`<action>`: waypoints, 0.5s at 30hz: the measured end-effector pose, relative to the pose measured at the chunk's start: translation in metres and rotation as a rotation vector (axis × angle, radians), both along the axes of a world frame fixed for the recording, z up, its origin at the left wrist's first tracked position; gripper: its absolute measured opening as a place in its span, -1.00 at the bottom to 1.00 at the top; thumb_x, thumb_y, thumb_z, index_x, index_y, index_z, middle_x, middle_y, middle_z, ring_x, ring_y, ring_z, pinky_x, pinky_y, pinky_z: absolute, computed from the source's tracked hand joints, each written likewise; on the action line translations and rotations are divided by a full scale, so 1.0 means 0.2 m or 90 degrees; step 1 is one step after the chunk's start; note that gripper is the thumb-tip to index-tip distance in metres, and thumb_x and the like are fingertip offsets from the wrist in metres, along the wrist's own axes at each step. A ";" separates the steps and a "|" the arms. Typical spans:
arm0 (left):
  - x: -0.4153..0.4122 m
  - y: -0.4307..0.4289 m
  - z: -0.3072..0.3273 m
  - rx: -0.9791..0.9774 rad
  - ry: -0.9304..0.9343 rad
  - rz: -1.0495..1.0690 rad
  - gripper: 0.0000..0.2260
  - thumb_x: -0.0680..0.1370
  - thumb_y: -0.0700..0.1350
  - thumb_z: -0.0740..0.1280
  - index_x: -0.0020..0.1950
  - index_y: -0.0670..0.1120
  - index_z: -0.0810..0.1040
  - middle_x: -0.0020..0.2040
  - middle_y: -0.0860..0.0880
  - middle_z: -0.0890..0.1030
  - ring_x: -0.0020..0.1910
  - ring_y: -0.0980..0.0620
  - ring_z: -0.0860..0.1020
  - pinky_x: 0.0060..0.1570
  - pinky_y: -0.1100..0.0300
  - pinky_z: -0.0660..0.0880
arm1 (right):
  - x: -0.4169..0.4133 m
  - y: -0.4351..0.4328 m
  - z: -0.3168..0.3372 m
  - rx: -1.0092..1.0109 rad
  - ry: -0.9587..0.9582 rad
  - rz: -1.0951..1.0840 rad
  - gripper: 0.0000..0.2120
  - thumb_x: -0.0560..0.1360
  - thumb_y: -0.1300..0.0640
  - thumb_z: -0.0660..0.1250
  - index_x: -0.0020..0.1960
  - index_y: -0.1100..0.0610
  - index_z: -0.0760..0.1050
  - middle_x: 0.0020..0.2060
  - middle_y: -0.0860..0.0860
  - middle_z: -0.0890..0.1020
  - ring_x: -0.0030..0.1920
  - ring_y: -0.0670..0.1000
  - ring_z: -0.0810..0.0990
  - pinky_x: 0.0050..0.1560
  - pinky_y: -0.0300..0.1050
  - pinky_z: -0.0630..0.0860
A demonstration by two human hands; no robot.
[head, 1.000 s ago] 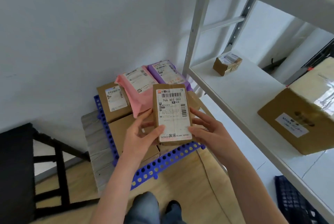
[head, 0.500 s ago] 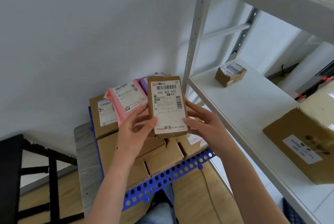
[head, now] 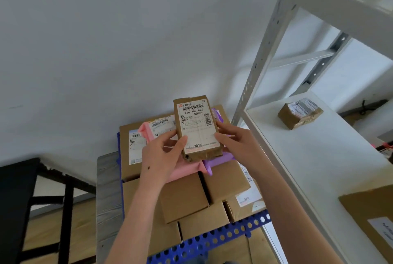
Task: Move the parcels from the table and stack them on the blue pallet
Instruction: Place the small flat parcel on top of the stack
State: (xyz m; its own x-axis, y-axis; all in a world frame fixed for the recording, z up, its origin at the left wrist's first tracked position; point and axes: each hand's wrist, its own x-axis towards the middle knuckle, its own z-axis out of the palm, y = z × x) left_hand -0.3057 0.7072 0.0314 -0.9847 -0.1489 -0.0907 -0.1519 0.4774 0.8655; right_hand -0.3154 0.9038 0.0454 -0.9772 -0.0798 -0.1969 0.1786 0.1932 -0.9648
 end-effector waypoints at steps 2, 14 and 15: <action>-0.01 0.00 -0.01 -0.019 0.003 0.009 -0.62 0.49 0.12 0.31 0.28 0.05 0.54 -0.02 0.09 0.66 -0.10 0.19 0.58 -0.09 0.30 0.49 | -0.03 0.00 -0.02 0.021 -0.001 0.010 -0.68 0.55 0.16 0.30 0.19 -0.21 0.52 -0.08 -0.21 0.69 -0.01 -0.11 0.67 0.00 0.00 0.64; 0.05 0.08 -0.02 -0.063 0.036 0.116 -0.67 0.52 0.05 0.33 0.27 0.05 0.53 -0.12 0.18 0.62 -0.25 0.46 0.49 -0.28 0.60 0.36 | -0.14 0.04 -0.05 0.091 -0.018 0.099 -0.64 0.54 0.16 0.31 0.32 -0.05 0.49 -0.01 -0.15 0.69 -0.01 -0.08 0.67 -0.01 -0.01 0.64; 0.05 0.09 -0.02 -0.064 0.039 0.124 -0.68 0.52 0.05 0.33 0.26 0.05 0.54 -0.14 0.19 0.60 -0.25 0.48 0.48 -0.27 0.63 0.33 | -0.15 0.05 -0.05 0.098 -0.014 0.105 -0.64 0.54 0.16 0.31 0.32 -0.05 0.49 -0.01 -0.15 0.69 -0.02 -0.07 0.67 0.00 0.01 0.64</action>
